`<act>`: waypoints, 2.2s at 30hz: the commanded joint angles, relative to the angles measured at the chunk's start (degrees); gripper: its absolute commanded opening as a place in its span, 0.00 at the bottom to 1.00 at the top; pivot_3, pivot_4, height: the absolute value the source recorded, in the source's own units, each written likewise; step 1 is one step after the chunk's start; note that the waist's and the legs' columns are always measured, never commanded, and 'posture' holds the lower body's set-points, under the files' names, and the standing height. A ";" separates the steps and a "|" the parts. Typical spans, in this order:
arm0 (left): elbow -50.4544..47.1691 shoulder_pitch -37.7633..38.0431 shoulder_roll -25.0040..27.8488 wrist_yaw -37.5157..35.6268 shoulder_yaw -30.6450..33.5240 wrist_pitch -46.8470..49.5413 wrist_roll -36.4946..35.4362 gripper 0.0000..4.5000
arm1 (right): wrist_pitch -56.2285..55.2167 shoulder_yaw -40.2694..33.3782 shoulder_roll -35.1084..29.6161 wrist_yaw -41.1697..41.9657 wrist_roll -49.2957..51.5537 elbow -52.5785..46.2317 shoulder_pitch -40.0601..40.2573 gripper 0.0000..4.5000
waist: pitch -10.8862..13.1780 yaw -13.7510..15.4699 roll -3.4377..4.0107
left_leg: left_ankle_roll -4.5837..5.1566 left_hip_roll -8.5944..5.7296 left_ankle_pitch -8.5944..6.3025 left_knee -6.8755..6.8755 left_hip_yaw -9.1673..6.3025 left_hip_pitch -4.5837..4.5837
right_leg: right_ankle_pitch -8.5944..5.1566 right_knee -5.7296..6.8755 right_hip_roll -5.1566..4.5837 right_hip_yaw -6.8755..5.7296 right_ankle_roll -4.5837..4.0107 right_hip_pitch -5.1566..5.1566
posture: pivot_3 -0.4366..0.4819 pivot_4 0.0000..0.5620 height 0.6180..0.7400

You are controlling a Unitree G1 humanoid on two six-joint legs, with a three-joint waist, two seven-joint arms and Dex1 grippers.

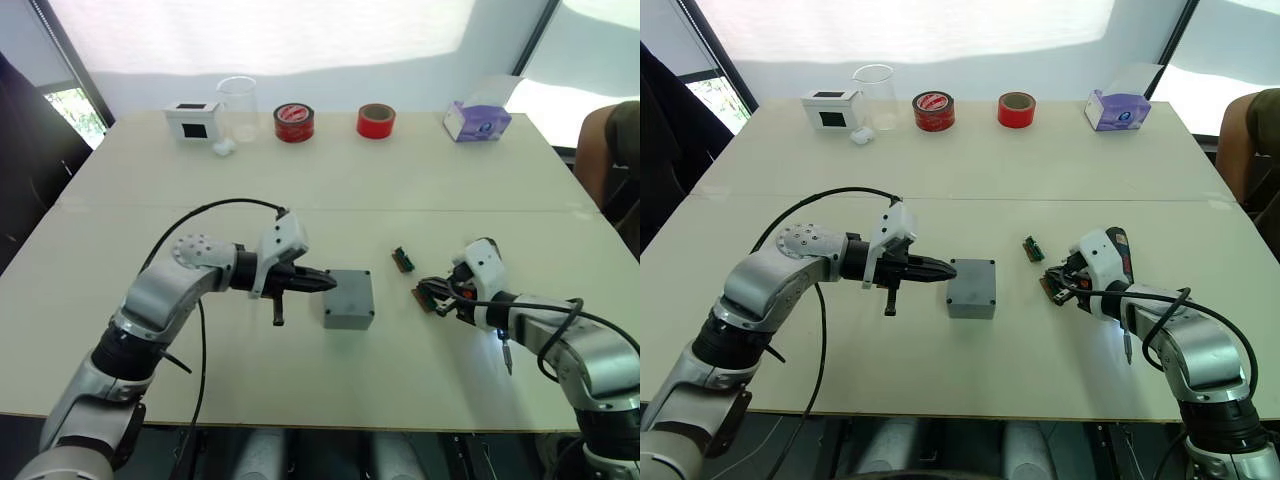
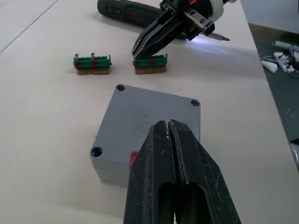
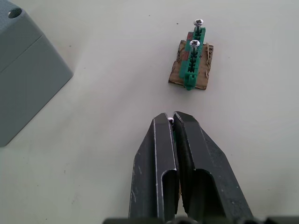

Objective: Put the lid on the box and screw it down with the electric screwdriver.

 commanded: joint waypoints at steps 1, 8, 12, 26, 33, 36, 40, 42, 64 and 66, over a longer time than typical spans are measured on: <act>-0.55 -0.37 0.28 0.20 0.88 -0.82 -0.27 0.00 | -1.02 -1.57 -0.21 0.47 0.62 -1.55 -0.97 0.02 | 0.00 -0.02 0.00 | 0.00 0.00 0.00 0.00 0.00 0.00 | 0.00 0.00 0.00 0.00 0.00 0.00 | 0.48 0.27 1.00; 0.30 -0.47 0.23 0.32 1.10 -1.17 -0.26 0.00 | -0.37 -4.86 -1.80 2.09 3.13 -3.52 -3.75 0.02 | 0.00 -0.01 0.00 | 0.00 0.00 0.00 0.00 0.00 0.00 | 0.00 0.00 0.00 0.00 0.00 0.00 | 0.48 0.27 1.00; 0.66 -0.56 0.19 0.42 1.20 -1.29 -0.27 0.00 | 0.48 -5.29 -2.55 2.34 4.32 -4.42 -5.32 0.02 | 0.00 -0.03 0.00 | 0.00 0.00 0.00 0.00 0.00 0.00 | 0.00 0.00 0.00 0.00 0.00 0.00 | 0.48 0.27 1.00; 4.01 -1.40 2.70 0.09 2.79 -2.83 0.44 0.00 | 5.88 1.01 2.15 0.90 11.09 -11.32 -10.24 0.02 | 0.00 -0.05 0.00 | 0.00 0.02 0.00 0.00 -0.01 0.00 | 0.00 0.01 0.00 0.01 0.00 -0.02 | 0.48 0.27 1.00; 3.83 -0.68 2.71 0.89 3.27 -2.76 0.12 0.00 | 5.20 5.12 4.95 -0.21 9.88 -10.19 -10.90 0.02 | 0.00 -0.05 0.00 | 0.00 0.01 0.00 0.00 0.00 -0.01 | 0.00 0.01 0.00 0.01 0.00 -0.03 | 0.48 0.27 1.00; 3.78 -0.70 2.55 1.08 3.22 -2.70 0.09 0.00 | 4.62 6.07 4.98 -0.16 9.15 -9.42 -11.25 0.02 | 0.00 -0.04 0.00 | 0.00 0.01 0.00 0.00 0.00 -0.01 | 0.00 0.03 0.00 0.01 0.00 -0.04 | 0.48 0.27 1.00; 3.34 -0.60 2.37 1.31 3.12 -2.48 -0.07 0.00 | 3.66 6.89 5.04 0.01 8.16 -8.34 -11.50 0.02 | 0.00 -0.06 0.00 | -0.01 0.01 0.00 0.00 0.00 -0.01 | 0.00 0.05 0.00 0.01 0.00 -0.05 | 0.48 0.27 1.00; 3.16 -0.51 2.37 1.41 3.15 -2.34 -0.14 0.00 | 3.20 6.99 4.97 -0.03 7.74 -7.80 -11.57 0.02 | 0.00 -0.06 0.00 | -0.01 0.00 0.00 0.00 0.00 -0.01 | 0.00 0.05 0.00 0.00 0.00 -0.06 | 0.48 0.27 1.00; 2.82 -0.40 2.02 1.60 2.62 -2.37 -0.25 0.00 | 2.67 4.96 4.38 -0.06 7.11 -6.66 -11.01 0.02 | 0.00 -0.06 0.00 | -0.01 0.00 0.00 0.00 0.00 -0.01 | 0.00 0.07 0.00 0.01 0.00 -0.06 | 0.48 0.27 1.00; 2.77 -0.40 2.00 1.63 2.59 -2.35 -0.25 0.00 | 2.53 5.07 4.42 0.01 6.93 -6.57 -10.89 0.02 | 0.00 -0.07 0.00 | -0.01 0.01 0.00 0.00 0.00 -0.01 | 0.00 0.06 0.00 0.01 0.00 -0.06 | 0.48 0.27 1.00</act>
